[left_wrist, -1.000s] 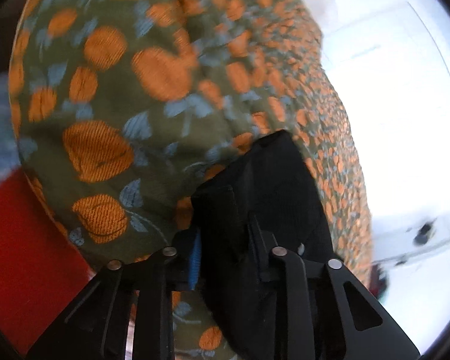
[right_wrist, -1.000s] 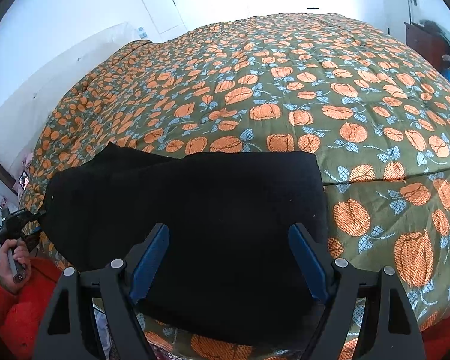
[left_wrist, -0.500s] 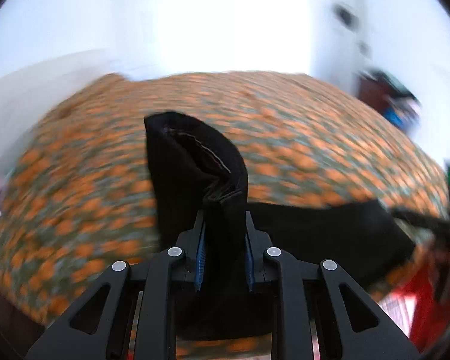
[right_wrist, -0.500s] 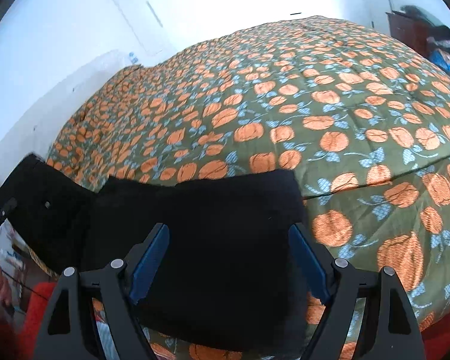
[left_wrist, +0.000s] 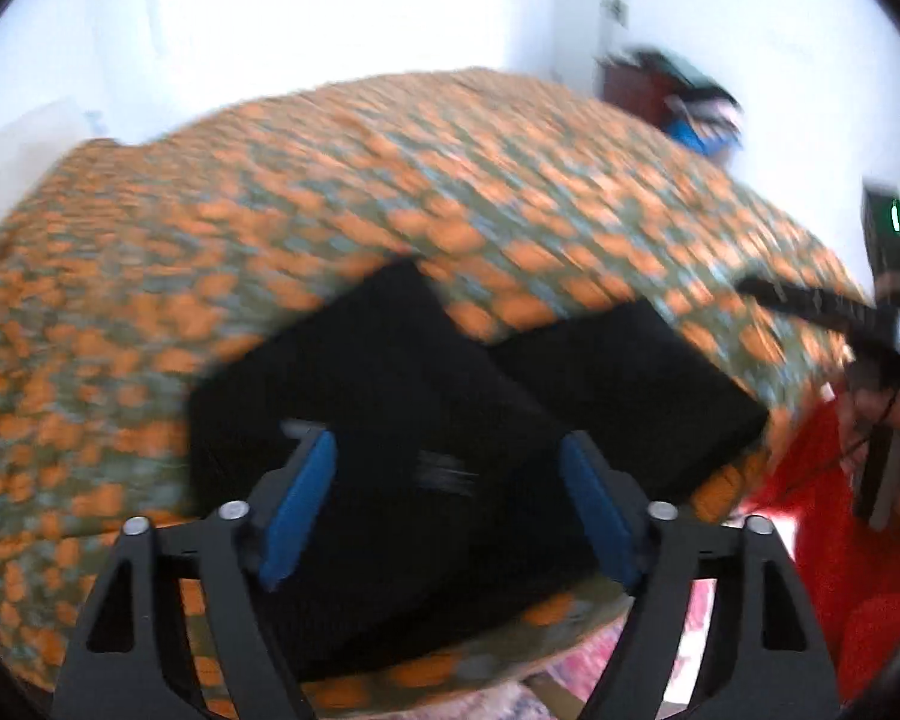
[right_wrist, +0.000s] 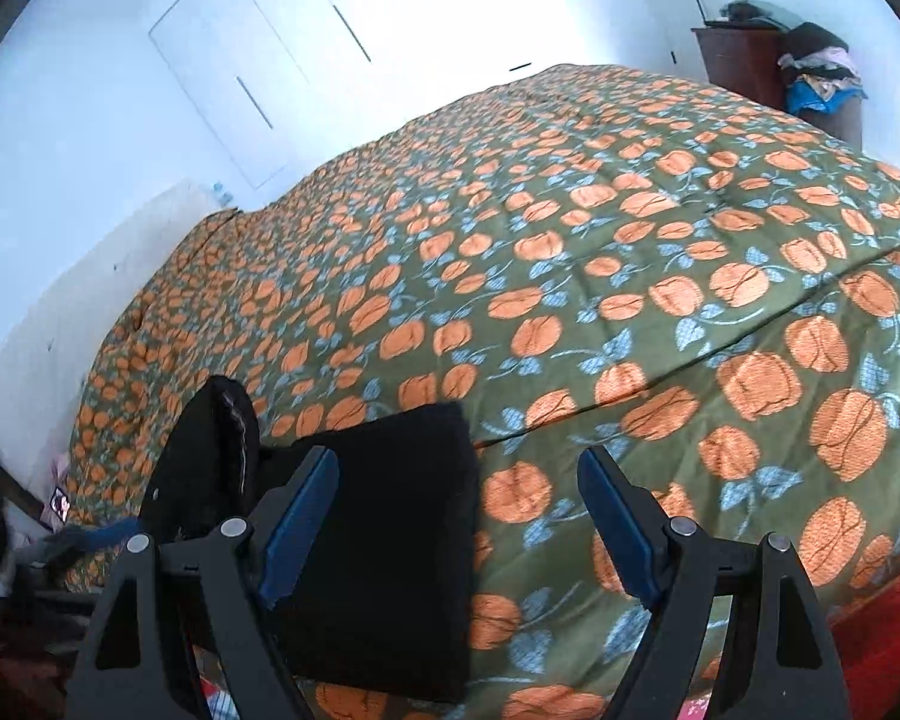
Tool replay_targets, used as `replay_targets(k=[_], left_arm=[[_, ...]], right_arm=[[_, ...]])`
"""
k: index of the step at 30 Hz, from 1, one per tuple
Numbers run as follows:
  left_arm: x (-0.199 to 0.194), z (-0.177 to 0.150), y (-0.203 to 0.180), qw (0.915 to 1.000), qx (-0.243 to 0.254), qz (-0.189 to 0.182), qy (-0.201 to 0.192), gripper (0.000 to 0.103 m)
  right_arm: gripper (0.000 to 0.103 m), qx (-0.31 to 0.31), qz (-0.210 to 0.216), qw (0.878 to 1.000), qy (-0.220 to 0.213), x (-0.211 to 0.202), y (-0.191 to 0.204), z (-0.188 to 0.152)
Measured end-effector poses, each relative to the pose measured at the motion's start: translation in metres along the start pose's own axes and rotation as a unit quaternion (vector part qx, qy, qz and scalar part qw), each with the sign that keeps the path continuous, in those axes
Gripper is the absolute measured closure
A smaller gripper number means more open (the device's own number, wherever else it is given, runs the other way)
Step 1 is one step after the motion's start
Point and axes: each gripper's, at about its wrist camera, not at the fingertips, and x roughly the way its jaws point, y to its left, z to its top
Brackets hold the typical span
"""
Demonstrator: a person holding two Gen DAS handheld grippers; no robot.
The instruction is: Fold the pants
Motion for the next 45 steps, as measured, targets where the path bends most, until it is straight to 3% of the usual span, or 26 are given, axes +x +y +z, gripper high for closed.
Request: replay_targets(k=[3, 5, 6, 7, 10, 13, 15, 20, 23, 28, 36, 39, 43, 44, 45], left_arm=[[-0.002, -0.005, 0.052, 0.9959, -0.070, 0.058, -0.005, 0.023], [0.012, -0.021, 0.085, 0.9883, -0.118, 0.095, 0.016, 0.041], [0.020, -0.026, 0.093, 0.9859, -0.131, 0.100, 0.030, 0.057], [0.033, -0.037, 0.101, 0.9828, -0.147, 0.096, 0.057, 0.073], [0.052, -0.058, 0.093, 0.9822, -0.157, 0.059, 0.085, 0.099], [0.064, -0.052, 0.066, 0.9879, -0.129, 0.015, 0.084, 0.099], [0.070, -0.047, 0.051, 0.9905, -0.099, 0.027, 0.092, 0.102], [0.065, -0.050, 0.056, 0.9897, -0.111, 0.012, 0.089, 0.102], [0.067, -0.053, 0.055, 0.9903, -0.108, 0.013, 0.087, 0.102], [0.073, -0.051, 0.056, 0.9909, -0.103, 0.017, 0.085, 0.102], [0.074, -0.052, 0.055, 0.9911, -0.101, 0.021, 0.084, 0.102], [0.074, -0.054, 0.059, 0.9907, -0.105, 0.019, 0.084, 0.102], [0.070, -0.049, 0.066, 0.9890, -0.118, 0.016, 0.088, 0.096], [0.065, -0.046, 0.070, 0.9880, -0.128, 0.015, 0.086, 0.092], [0.055, -0.043, 0.078, 0.9868, -0.144, 0.013, 0.072, 0.082]], right_arm=[[0.021, -0.017, 0.014, 1.000, -0.005, 0.002, 0.010, 0.000], [0.021, -0.034, 0.034, 0.999, -0.007, 0.003, 0.024, 0.001], [0.021, -0.040, 0.048, 0.998, -0.002, 0.004, 0.031, 0.001], [0.021, -0.044, 0.065, 0.997, 0.007, 0.006, 0.037, 0.000], [0.021, -0.034, 0.146, 0.988, 0.044, 0.018, 0.053, 0.000], [0.021, 0.004, 0.248, 0.961, 0.121, 0.047, 0.065, 0.002], [0.021, 0.007, 0.273, 0.946, 0.175, 0.071, 0.075, 0.003], [0.028, -0.048, 0.291, 0.912, 0.284, 0.112, 0.106, 0.001], [0.031, -0.081, 0.290, 0.898, 0.321, 0.126, 0.120, -0.003], [0.046, -0.128, 0.282, 0.879, 0.363, 0.142, 0.137, -0.011], [0.055, -0.164, 0.250, 0.864, 0.405, 0.167, 0.143, -0.019], [0.072, -0.170, 0.269, 0.860, 0.399, 0.164, 0.151, -0.022], [0.080, -0.187, 0.245, 0.871, 0.383, 0.159, 0.159, -0.023], [0.081, -0.191, 0.243, 0.875, 0.371, 0.153, 0.162, -0.021], [0.083, -0.191, 0.249, 0.879, 0.358, 0.145, 0.163, -0.017]])
